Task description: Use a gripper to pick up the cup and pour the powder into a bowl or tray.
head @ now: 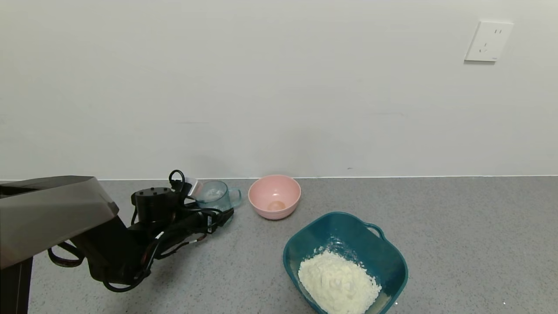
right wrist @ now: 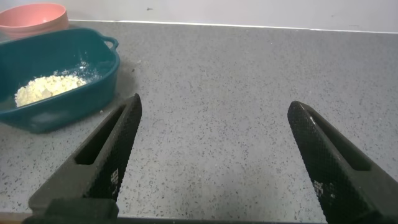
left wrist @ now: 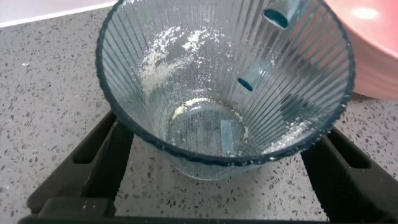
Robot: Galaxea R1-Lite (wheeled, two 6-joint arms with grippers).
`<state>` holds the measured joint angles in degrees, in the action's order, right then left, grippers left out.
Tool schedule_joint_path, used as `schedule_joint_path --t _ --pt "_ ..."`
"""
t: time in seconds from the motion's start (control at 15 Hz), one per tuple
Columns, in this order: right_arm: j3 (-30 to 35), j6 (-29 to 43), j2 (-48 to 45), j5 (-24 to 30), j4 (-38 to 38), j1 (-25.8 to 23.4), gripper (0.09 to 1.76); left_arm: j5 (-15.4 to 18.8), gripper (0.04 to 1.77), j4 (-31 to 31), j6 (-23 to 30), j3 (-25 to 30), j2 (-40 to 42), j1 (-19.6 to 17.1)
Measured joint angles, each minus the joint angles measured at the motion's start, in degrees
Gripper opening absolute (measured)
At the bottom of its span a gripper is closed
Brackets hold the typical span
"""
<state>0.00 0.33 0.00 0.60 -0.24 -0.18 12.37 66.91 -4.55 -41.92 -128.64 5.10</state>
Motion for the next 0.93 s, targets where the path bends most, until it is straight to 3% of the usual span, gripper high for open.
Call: schedule_joint_path --t 0.47,0.67,0.93 --pt "0.00 0.00 0.00 -0.02 0.02 0.00 1.71 -1.55 1.71 -6.44 -1.16 6.45 9.90 -0.09" --pt "0.00 0.02 0.00 -0.02 0.02 0.00 1.71 -3.06 1.71 -7.44 -1.45 11.50 17.25 -0.66" --pt "0.00 0.00 0.00 0.00 0.00 0.00 1.71 -4.08 1.71 -15.37 -1.07 16.65 29.96 -2.65"
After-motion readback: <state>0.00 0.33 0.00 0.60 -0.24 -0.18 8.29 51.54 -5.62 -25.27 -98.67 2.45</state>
